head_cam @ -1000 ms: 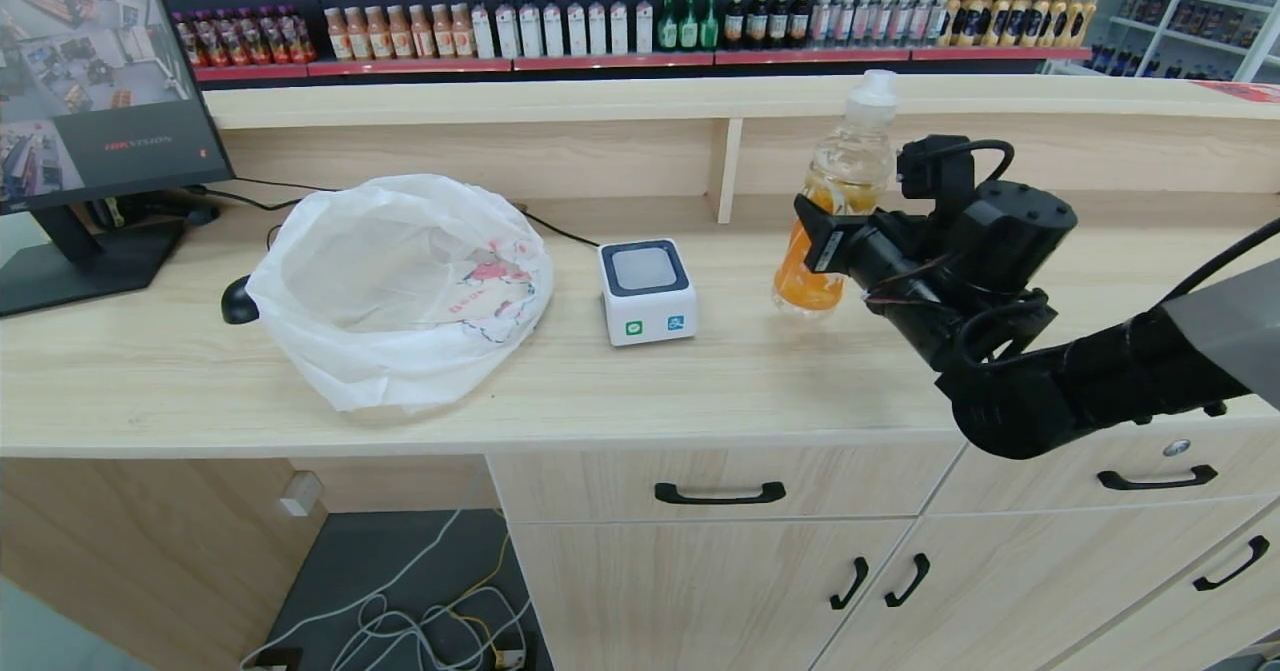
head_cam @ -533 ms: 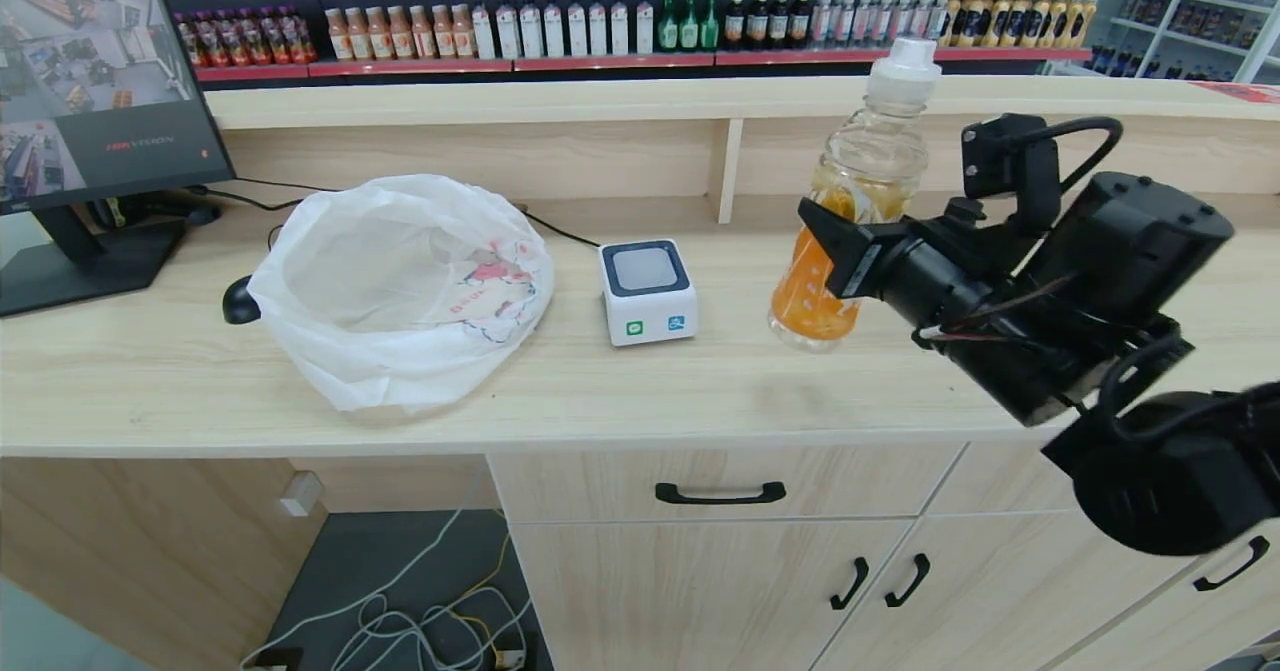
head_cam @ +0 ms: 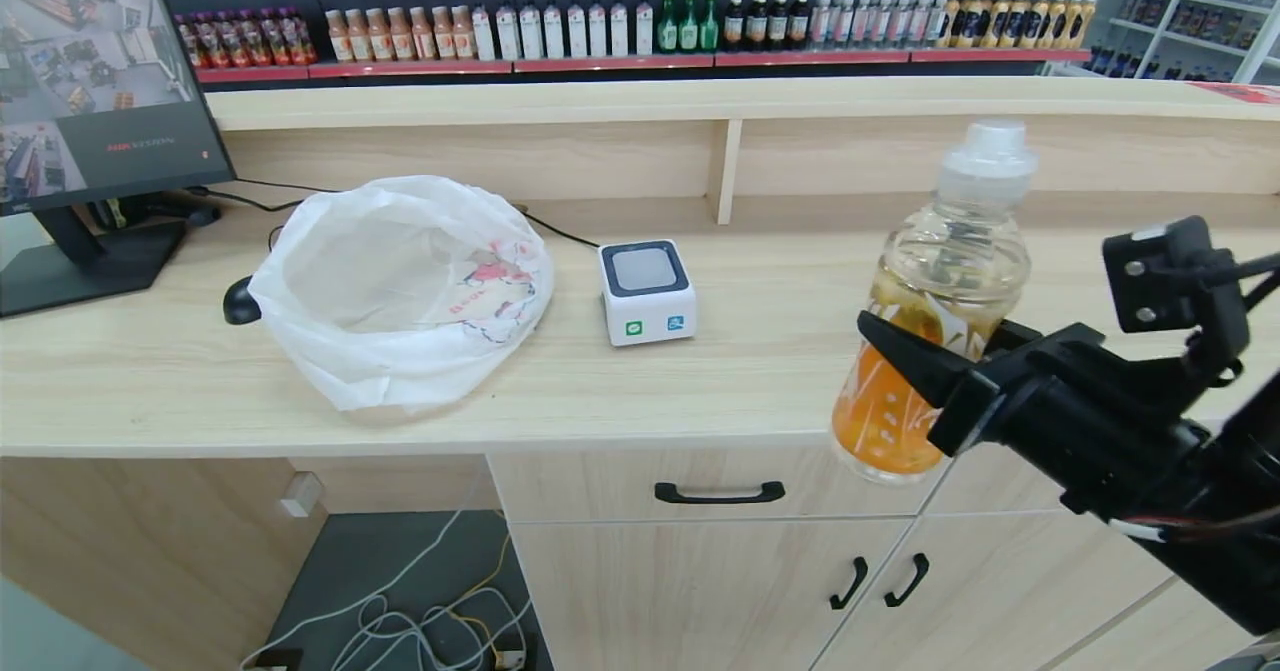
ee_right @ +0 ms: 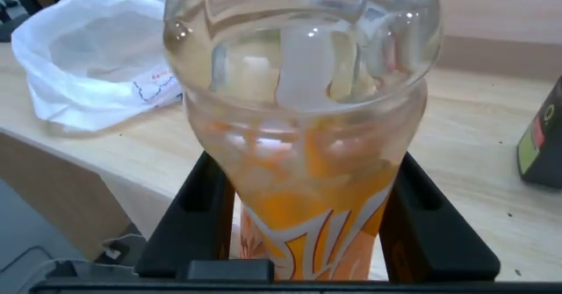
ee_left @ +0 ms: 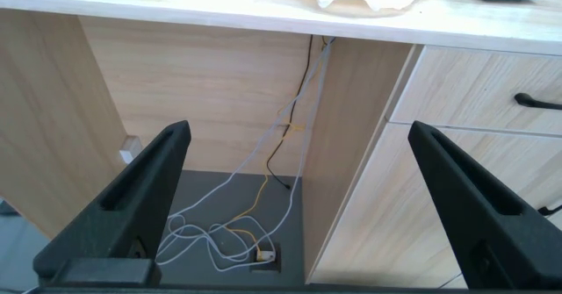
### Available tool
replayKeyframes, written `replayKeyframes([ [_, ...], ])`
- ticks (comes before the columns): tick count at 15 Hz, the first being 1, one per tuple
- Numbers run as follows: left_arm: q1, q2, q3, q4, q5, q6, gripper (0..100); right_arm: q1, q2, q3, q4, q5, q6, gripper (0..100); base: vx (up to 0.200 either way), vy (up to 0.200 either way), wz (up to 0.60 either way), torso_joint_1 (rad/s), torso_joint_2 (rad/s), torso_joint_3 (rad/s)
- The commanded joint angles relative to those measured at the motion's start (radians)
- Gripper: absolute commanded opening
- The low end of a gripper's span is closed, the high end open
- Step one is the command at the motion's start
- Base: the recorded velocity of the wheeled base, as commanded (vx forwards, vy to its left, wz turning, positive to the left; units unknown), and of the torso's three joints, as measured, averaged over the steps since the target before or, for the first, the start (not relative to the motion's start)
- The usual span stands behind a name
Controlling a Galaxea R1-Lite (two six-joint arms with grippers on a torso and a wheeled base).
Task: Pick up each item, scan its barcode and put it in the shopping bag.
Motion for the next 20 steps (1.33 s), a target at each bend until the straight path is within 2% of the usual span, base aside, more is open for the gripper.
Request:
replayKeyframes([
  [1, 0.000, 0.000, 0.000, 0.000, 0.001, 0.000, 100, 0.005, -0.094, 0.088, -0.018, 0.002, -0.022, 0, 0.000, 0.000, 0.00, 0.000, 0.00, 0.000],
  [5, 0.000, 0.000, 0.000, 0.000, 0.001, 0.000, 100, 0.006, -0.152, 0.171, -0.026, 0.002, -0.066, 0, 0.000, 0.000, 0.00, 0.000, 0.00, 0.000],
  [7, 0.000, 0.000, 0.000, 0.000, 0.001, 0.000, 100, 0.014, -0.161, 0.171, -0.026, 0.006, -0.151, 0, 0.000, 0.000, 0.00, 0.000, 0.00, 0.000],
  [11, 0.000, 0.000, 0.000, 0.000, 0.001, 0.000, 100, 0.170, -0.172, 0.179, -0.025, -0.001, -0.457, 0, 0.000, 0.000, 0.00, 0.000, 0.00, 0.000],
  [14, 0.000, 0.000, 0.000, 0.000, 0.001, 0.000, 100, 0.241, -0.220, 0.190, -0.025, -0.012, -0.750, 0, 0.000, 0.000, 0.00, 0.000, 0.00, 0.000],
  [17, 0.000, 0.000, 0.000, 0.000, 0.001, 0.000, 100, 0.354, -0.238, 0.182, -0.025, -0.029, -0.936, 0, 0.000, 0.000, 0.00, 0.000, 0.00, 0.000],
  [20, 0.000, 0.000, 0.000, 0.000, 0.001, 0.000, 100, 0.557, -0.221, 0.160, -0.021, -0.176, -1.054, 0, 0.000, 0.000, 0.00, 0.000, 0.00, 0.000],
])
